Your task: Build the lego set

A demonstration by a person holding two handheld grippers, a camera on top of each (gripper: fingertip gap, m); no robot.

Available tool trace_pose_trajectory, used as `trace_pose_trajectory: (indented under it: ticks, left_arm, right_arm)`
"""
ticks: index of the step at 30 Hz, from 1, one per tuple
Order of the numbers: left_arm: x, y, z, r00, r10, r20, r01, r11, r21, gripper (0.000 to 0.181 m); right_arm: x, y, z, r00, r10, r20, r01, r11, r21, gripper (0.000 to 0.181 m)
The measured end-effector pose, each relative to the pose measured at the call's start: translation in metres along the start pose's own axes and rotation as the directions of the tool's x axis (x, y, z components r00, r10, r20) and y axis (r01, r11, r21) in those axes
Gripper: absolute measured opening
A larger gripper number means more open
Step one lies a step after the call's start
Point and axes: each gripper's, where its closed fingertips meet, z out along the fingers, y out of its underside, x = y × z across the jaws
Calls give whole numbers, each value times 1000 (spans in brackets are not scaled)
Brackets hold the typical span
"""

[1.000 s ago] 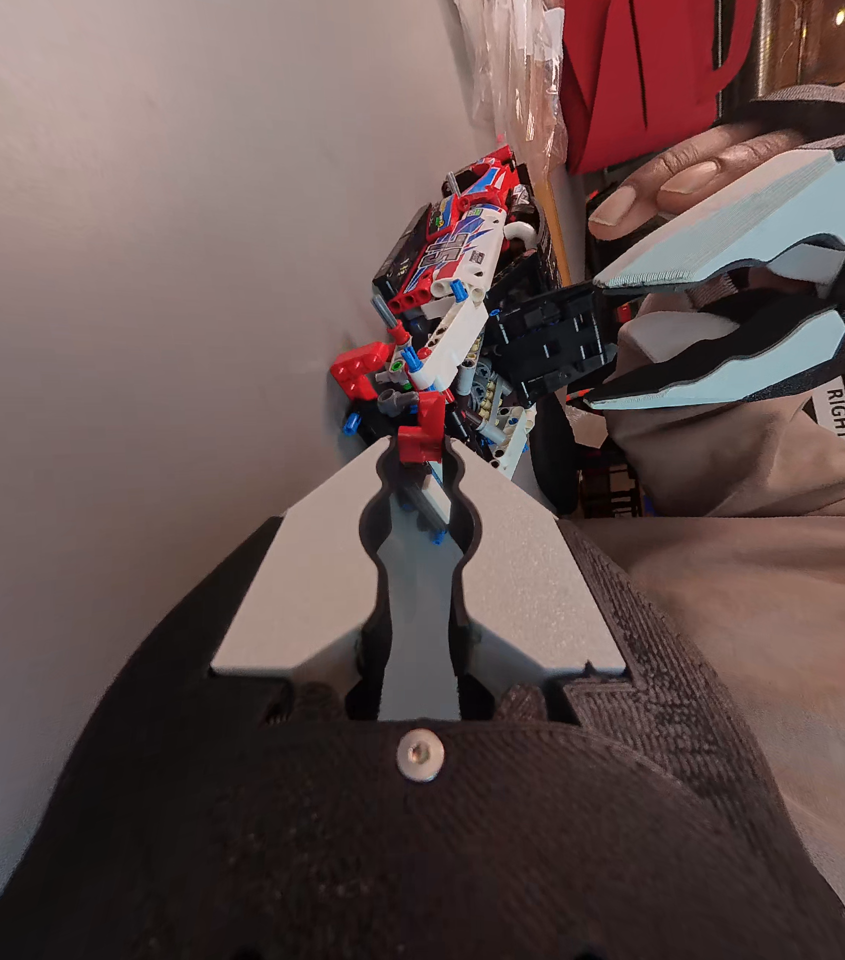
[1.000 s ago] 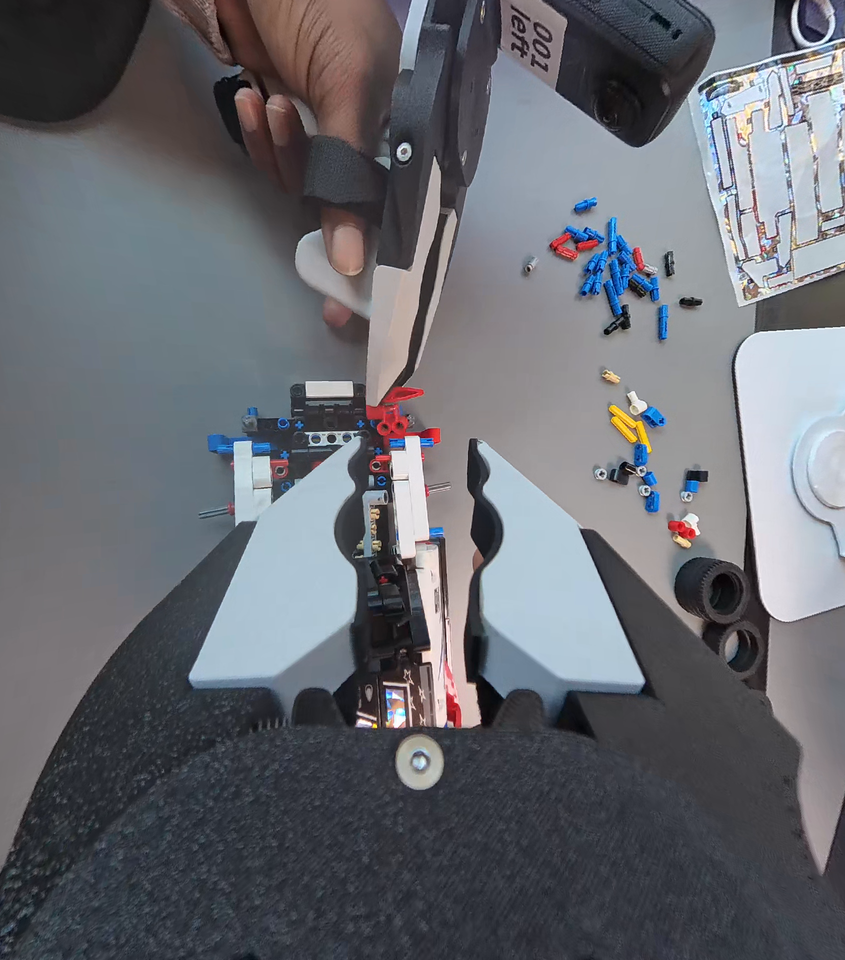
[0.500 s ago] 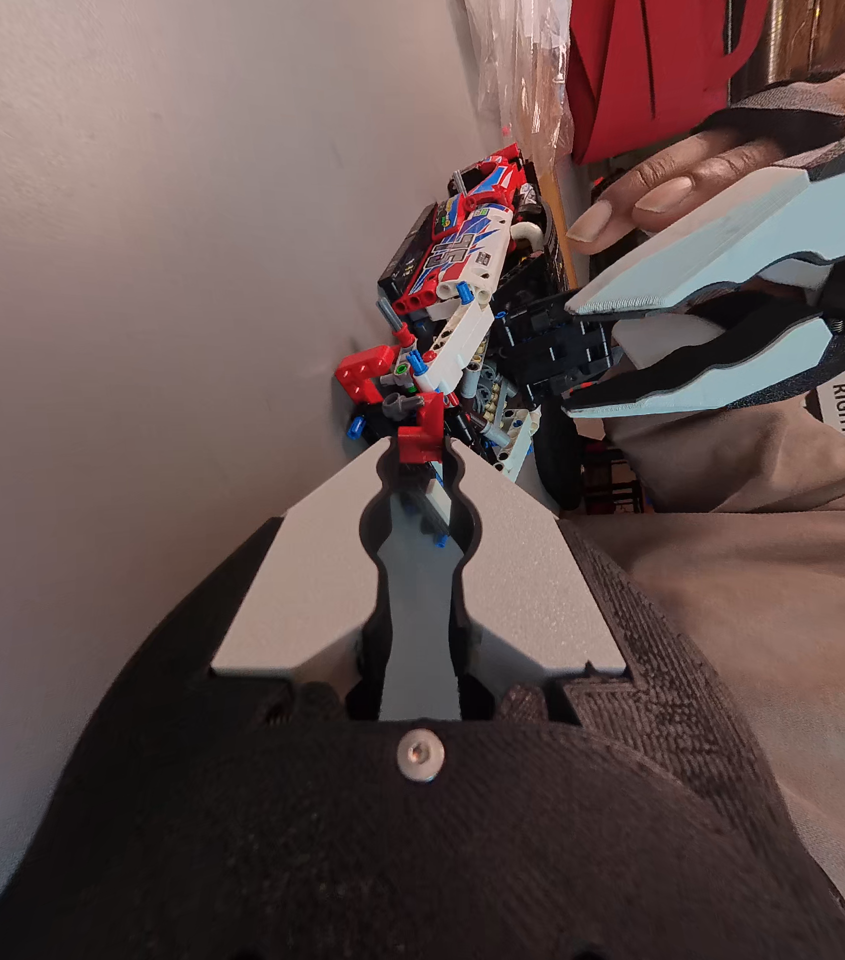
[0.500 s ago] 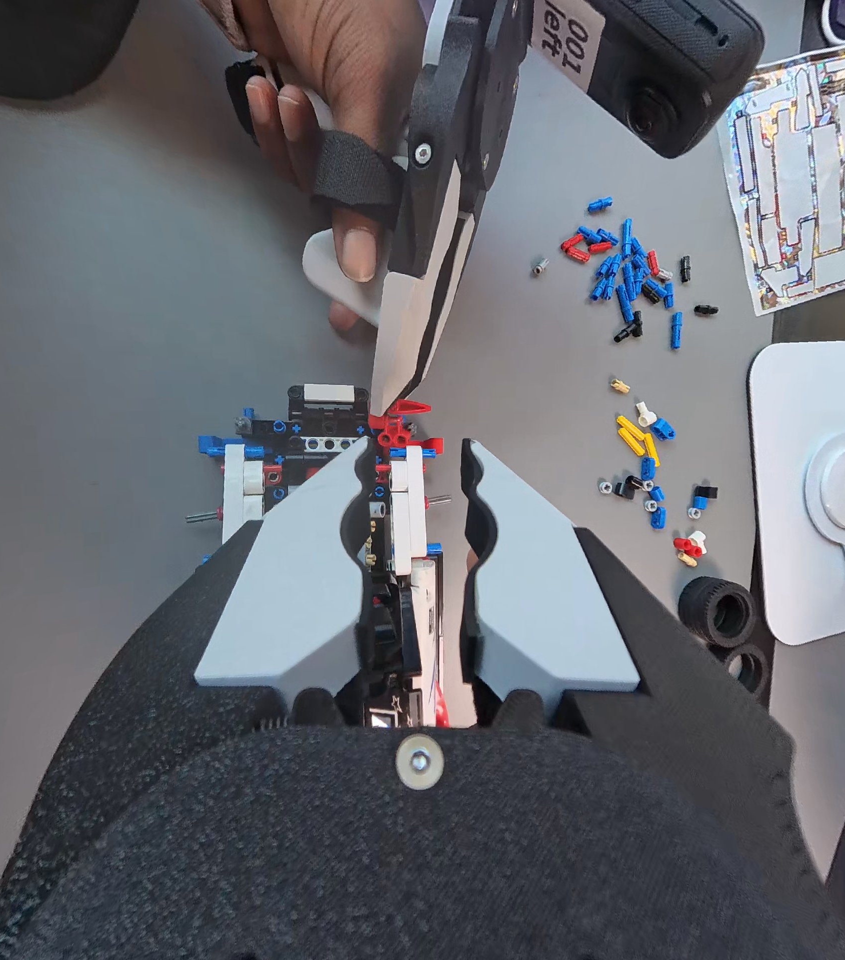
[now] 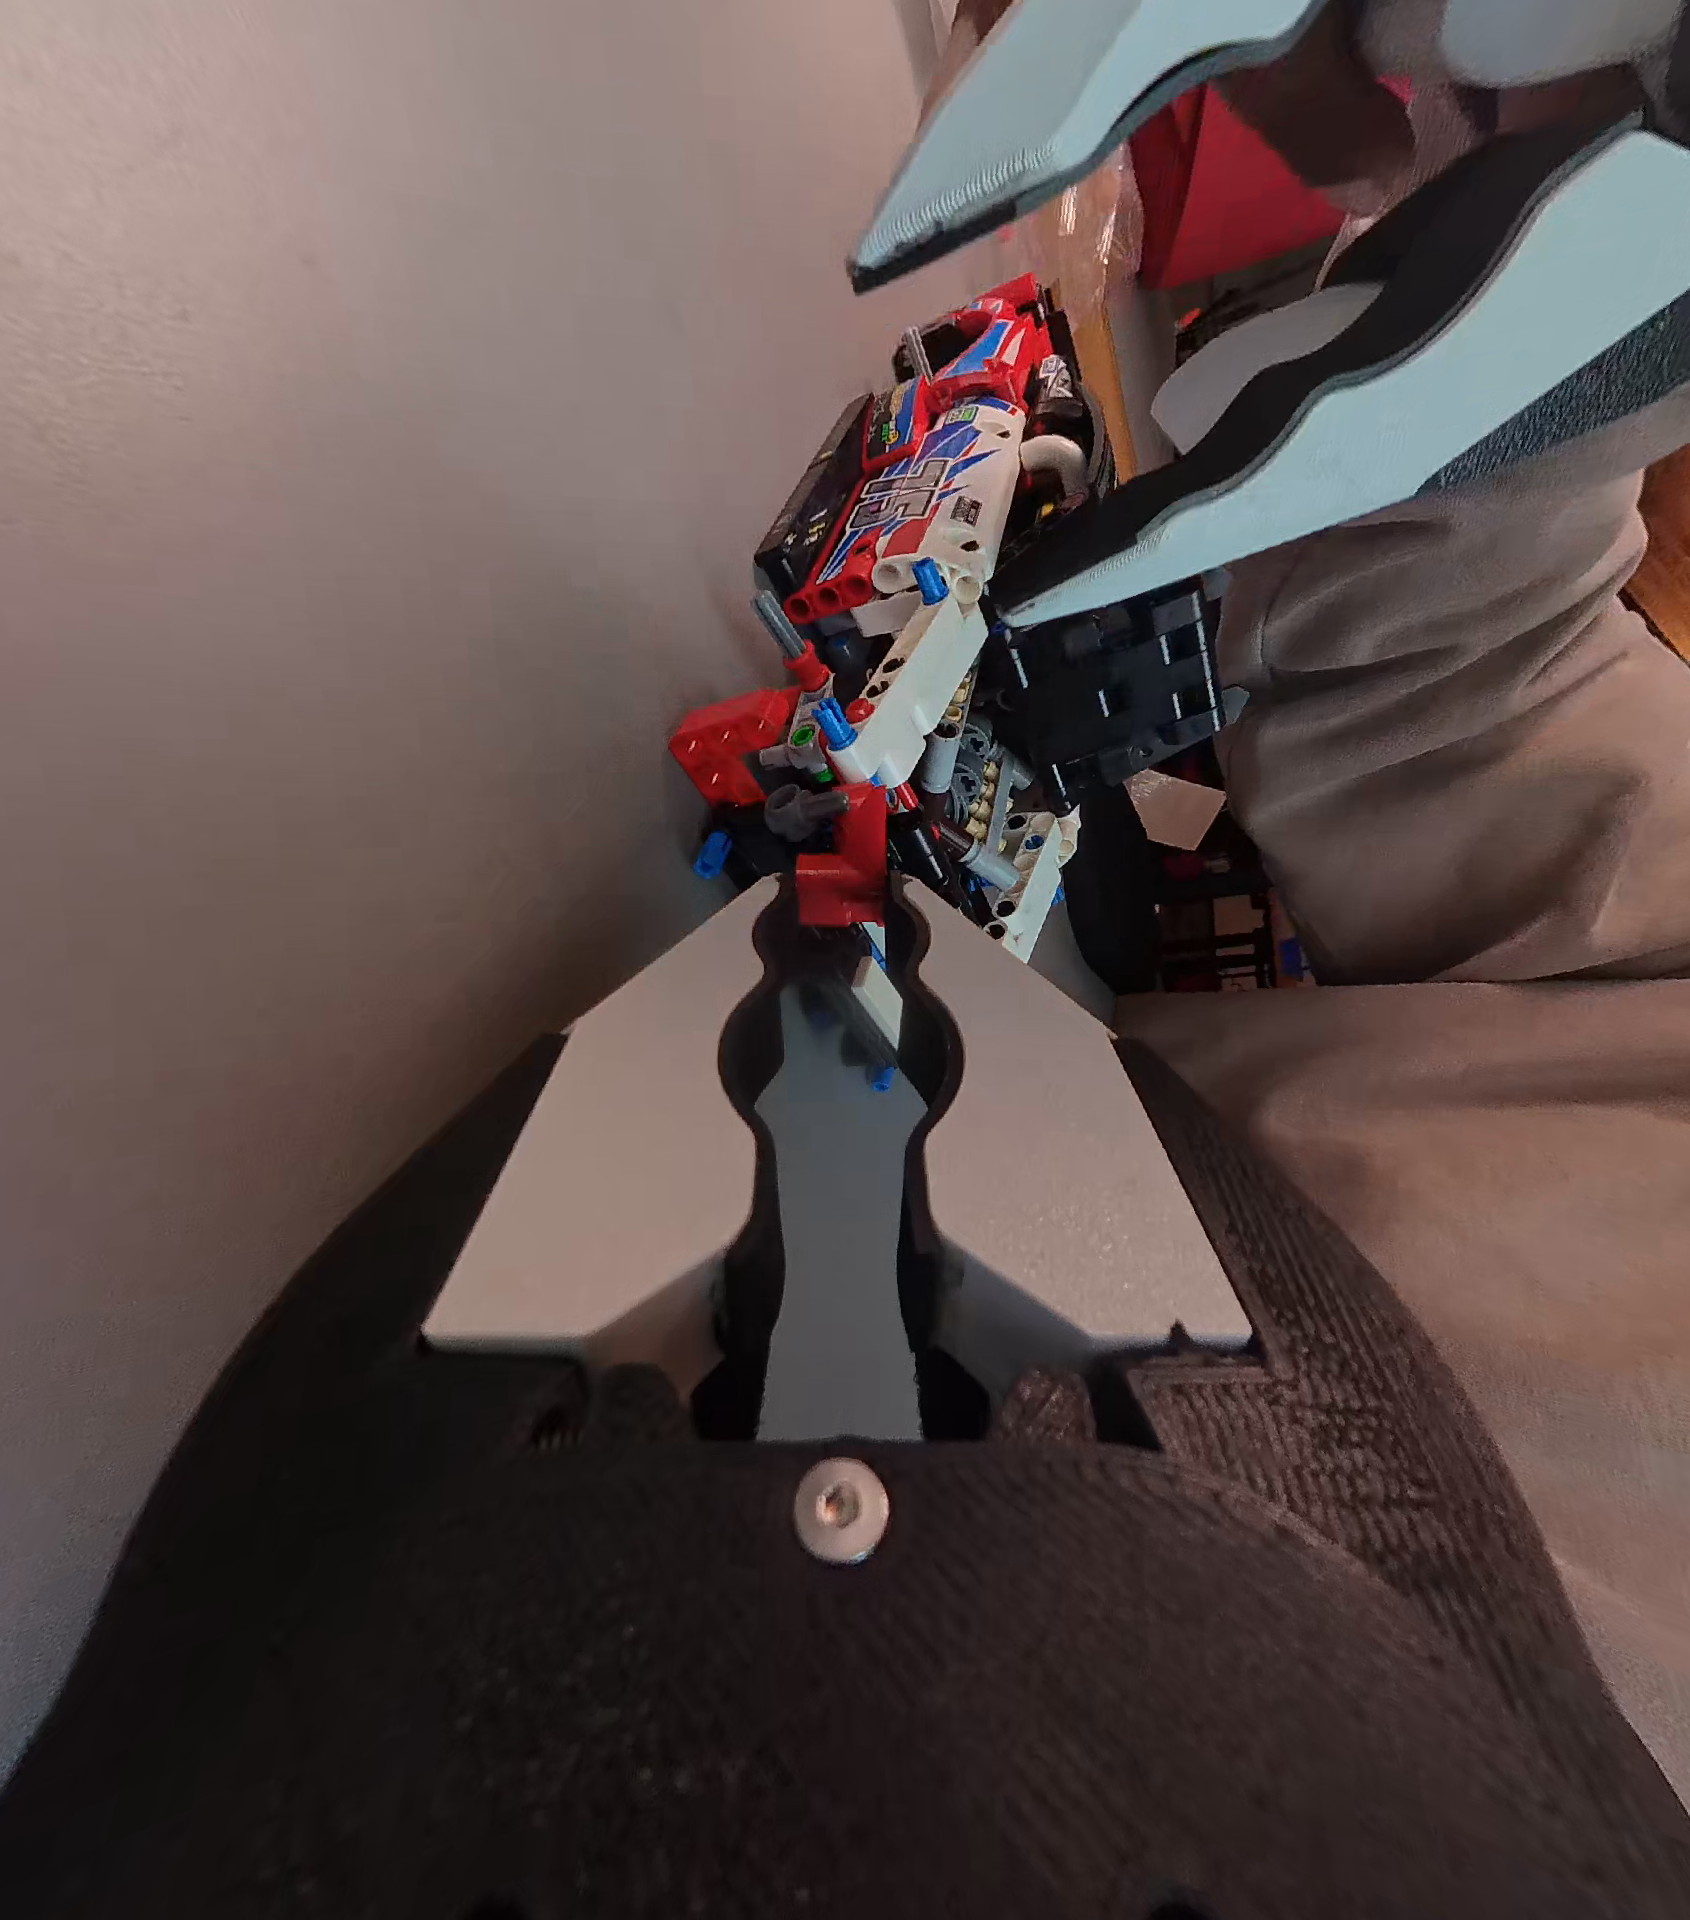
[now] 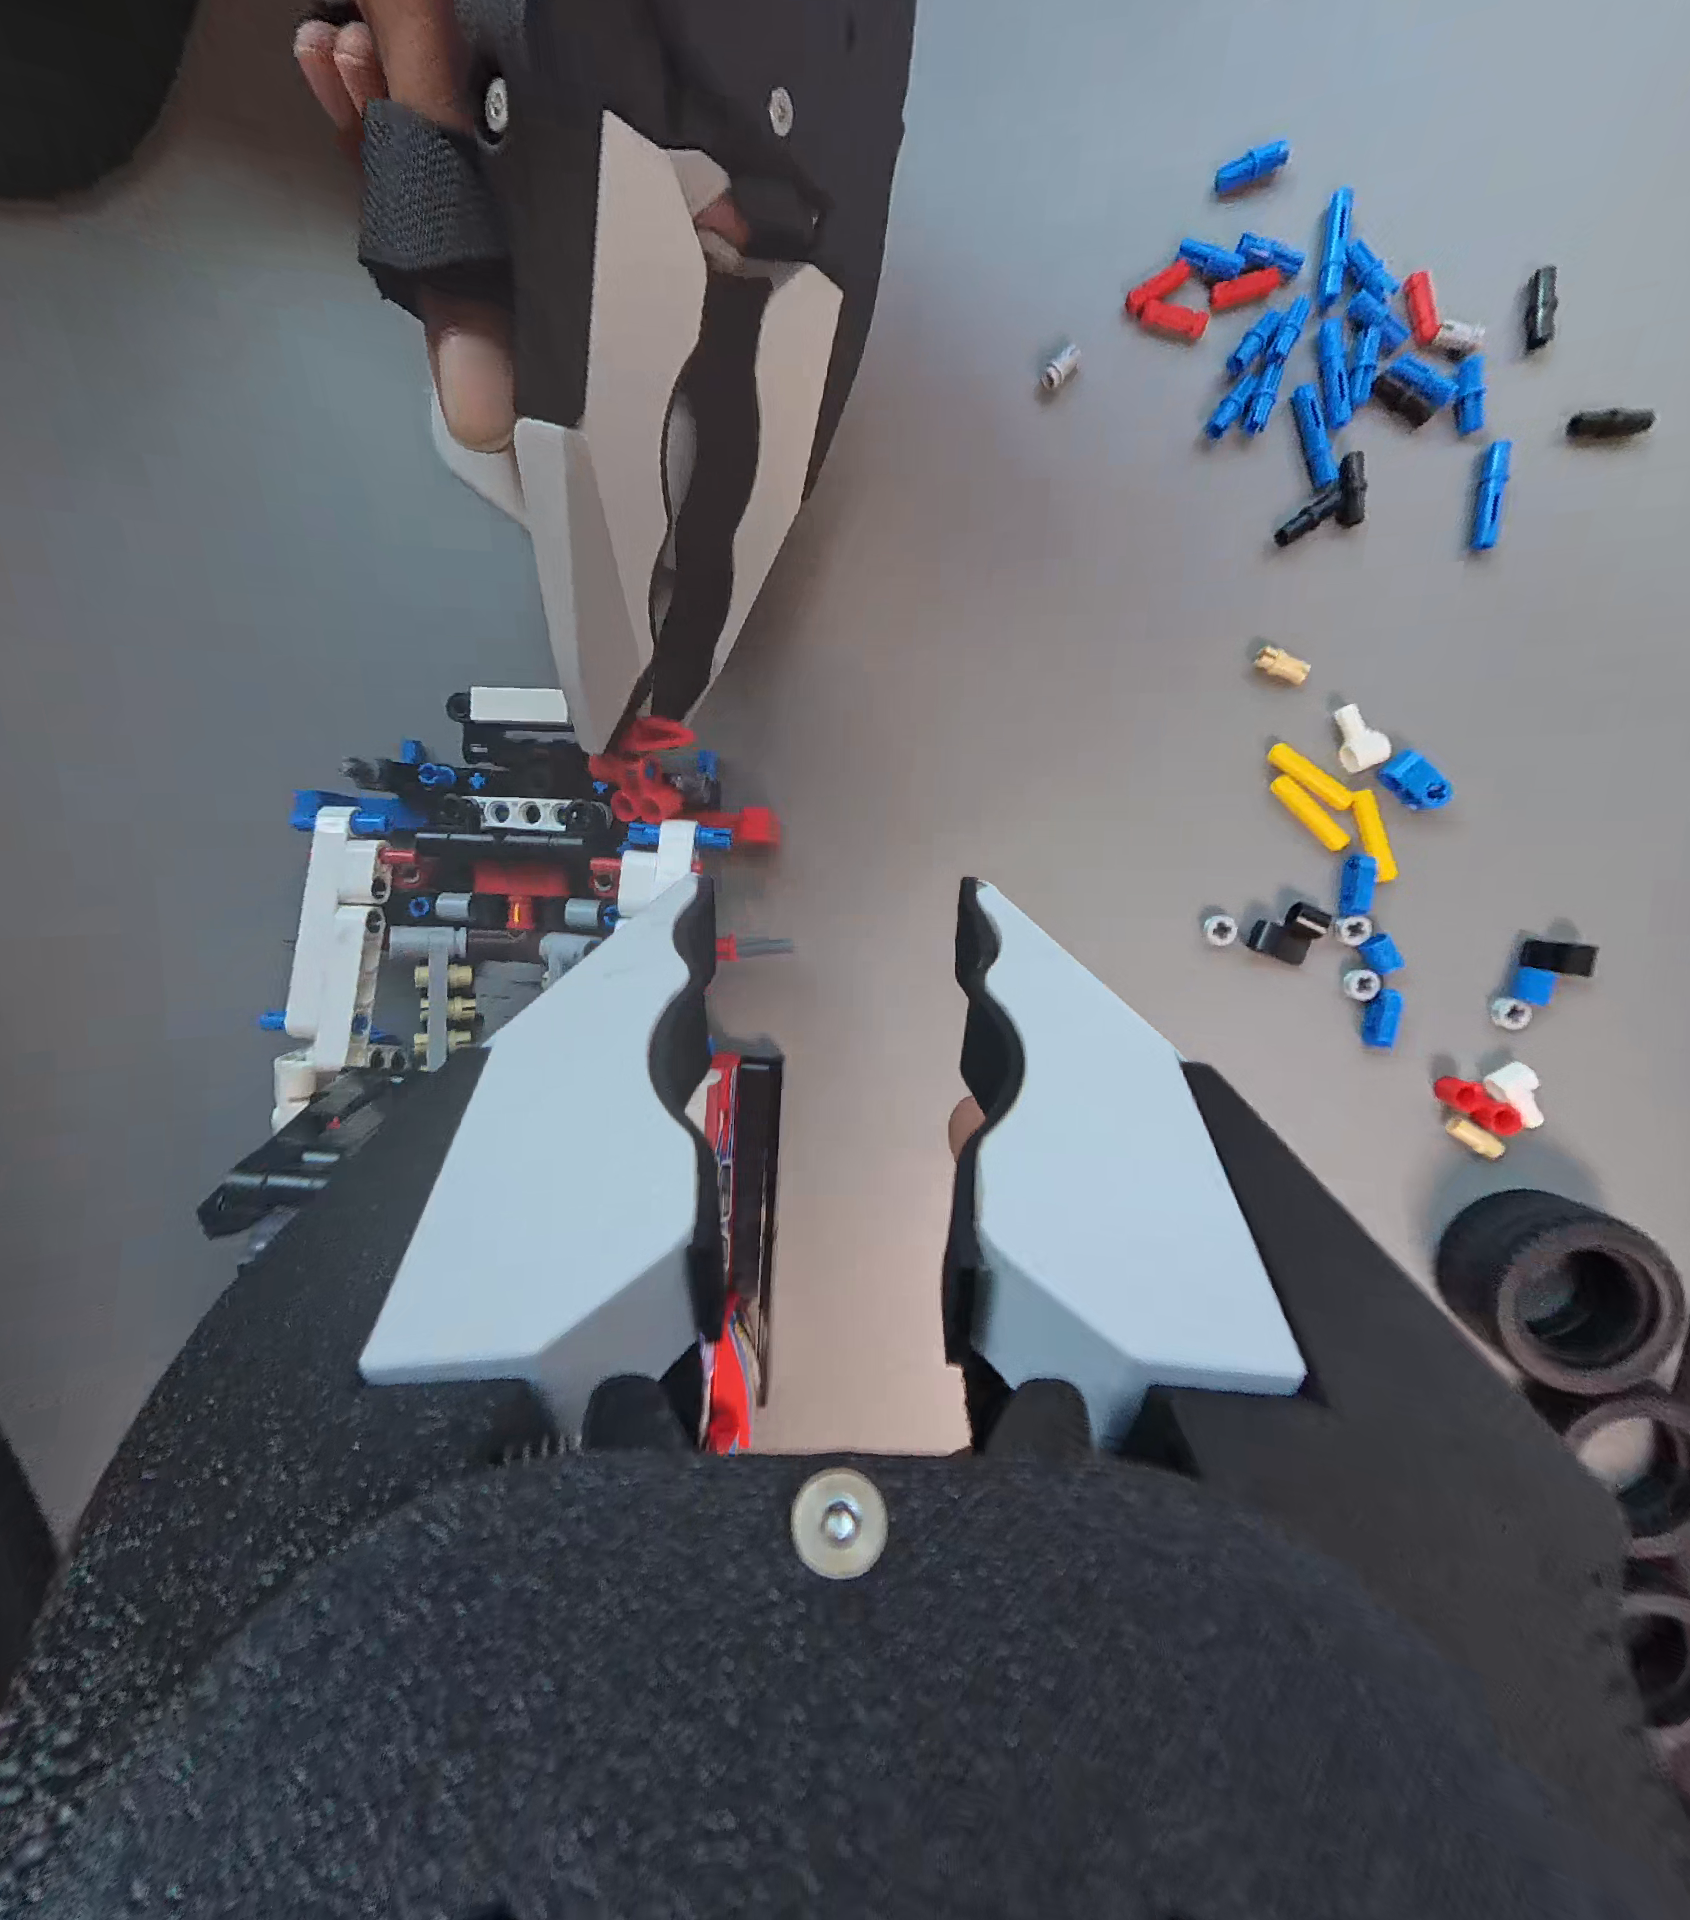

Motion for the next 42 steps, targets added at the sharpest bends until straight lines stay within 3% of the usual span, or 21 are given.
trace_pose_trajectory:
  ticks: [6, 9, 12, 16, 20, 32, 38, 42]
  left_arm:
    - [-1, -2, 0, 1000, 20, 0, -20, 1000, -6, 14]
    - [-1, -2, 1, 1000, 29, 0, -29, 999, -21, 14]
    - [-1, -4, 1, 1000, 30, -4, -30, 999, -33, 14]
    - [-2, -8, 2, 999, 34, -1, -34, 999, -40, 14]
    - [-4, -13, 2, 999, 42, 10, -41, 998, -40, 14]
    - [-4, -16, 6, 997, 72, 10, -72, 996, -57, 14]
    - [-4, -17, 6, 997, 76, -2, -76, 995, -64, 14]
    - [-3, -18, 5, 997, 80, -14, -81, 995, -56, 14]
  right_arm:
    - [-14, 31, -52, 969, 168, 182, -192, 974, 124, 55]
    - [-31, 64, -70, 954, 200, 223, -225, 970, 94, 66]
    - [-47, 98, -68, 950, 233, 206, -238, 971, 1, 73]
    - [-67, 121, -54, 945, 263, 193, -254, 965, -68, 61]
    - [-76, 117, -56, 951, 268, 152, -271, 963, 1, 49]
    - [-112, 116, -56, 960, 221, 170, -230, 973, 31, 54]
    - [-68, 83, -80, 975, 209, 72, -220, 948, 229, 43]
    - [-38, 51, -68, 985, 170, 16, -167, 937, 307, 33]
